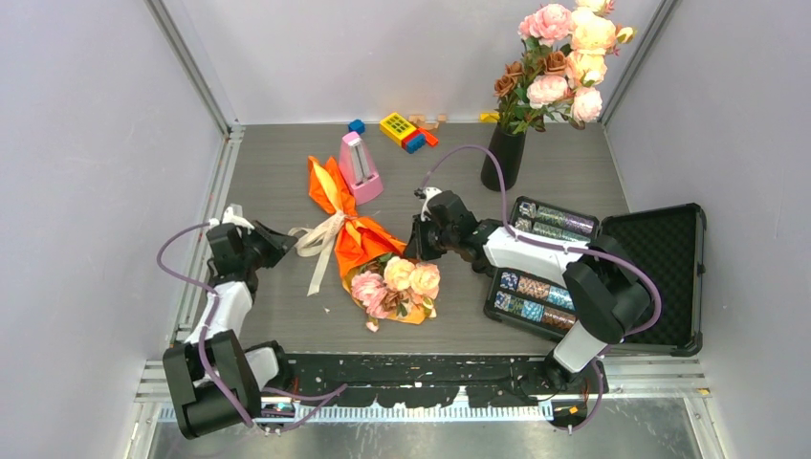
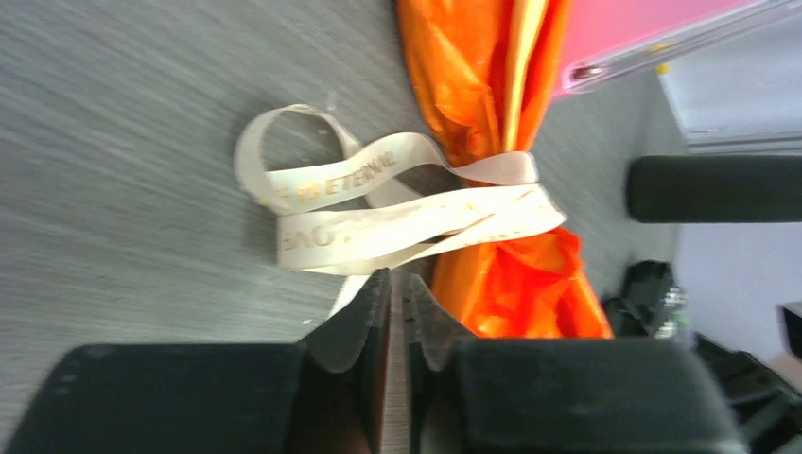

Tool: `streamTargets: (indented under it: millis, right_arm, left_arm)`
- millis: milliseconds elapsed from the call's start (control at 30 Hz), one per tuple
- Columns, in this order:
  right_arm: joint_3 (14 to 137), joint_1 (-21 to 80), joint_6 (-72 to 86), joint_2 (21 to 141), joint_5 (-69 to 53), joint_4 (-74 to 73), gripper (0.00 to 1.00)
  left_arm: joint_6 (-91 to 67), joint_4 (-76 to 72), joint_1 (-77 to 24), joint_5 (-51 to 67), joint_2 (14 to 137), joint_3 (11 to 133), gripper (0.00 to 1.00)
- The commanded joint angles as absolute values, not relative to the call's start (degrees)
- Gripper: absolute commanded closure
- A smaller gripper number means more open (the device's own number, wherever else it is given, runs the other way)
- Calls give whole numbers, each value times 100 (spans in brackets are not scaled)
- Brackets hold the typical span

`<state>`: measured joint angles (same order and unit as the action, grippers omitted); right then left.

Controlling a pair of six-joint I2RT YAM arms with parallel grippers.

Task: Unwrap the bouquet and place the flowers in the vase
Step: Untie the ribbon from the wrapping paper.

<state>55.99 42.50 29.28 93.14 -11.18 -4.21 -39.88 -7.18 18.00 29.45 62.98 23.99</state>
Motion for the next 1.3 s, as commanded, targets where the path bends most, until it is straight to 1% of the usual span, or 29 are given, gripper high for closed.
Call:
streamTargets:
  millis: [0,100,133,200,300,367,467,733,867,1000,1067,1200,1267]
  right_arm:
    - [5556,4340,3107,9172,-1153,-80,100]
    - [5540,4342,3113,9109,-1135,-98,98]
    - [5527,4342,3116,9071,-1130,-106,97]
    - [5502,4340,3115,9015,-1107,-125,95]
    - [5453,4346,3104,8956,-1058,-124,94]
    - [5423,4342,3103,8930,-1052,-119,94]
    - [5391,4342,3104,8900,-1069,-118,94]
    - [5397,4341,3088,8877,-1127,-114,94]
    - [5422,4342,3108,8914,-1201,-114,94]
    - [5410,4342,3128,8879,-1197,-118,94]
    - [5405,4342,3134,8855,-1191,-131,94]
    - [5397,4349,3140,8850,-1187,-140,94]
    - [5389,4350,3149,8847,-1192,-143,94]
  left_arm:
    - [-3627,56,1811,2110,6260,2575,82]
    - [-3576,78,1811,2077,6529,2557,58]
    - [-3591,39,1811,2131,6633,2543,54]
    - [-3659,-260,1810,2295,6812,2500,47]
    - [-3766,-585,1806,2432,7006,2421,40]
    - [-3766,-672,1810,2403,7106,2429,39]
    - [-3761,-811,1812,2446,7308,2494,39]
    - [-3767,-1330,1795,2593,7865,2575,47]
    - [-3713,-1451,1775,2688,8159,2683,55]
    - [-3769,-1582,1764,2690,8245,2734,61]
    - [-3770,-1582,1758,2699,8261,2757,66]
    - [-3756,-1582,1749,2646,8272,2779,71]
    - [-3761,-1582,1749,2641,8316,2818,72]
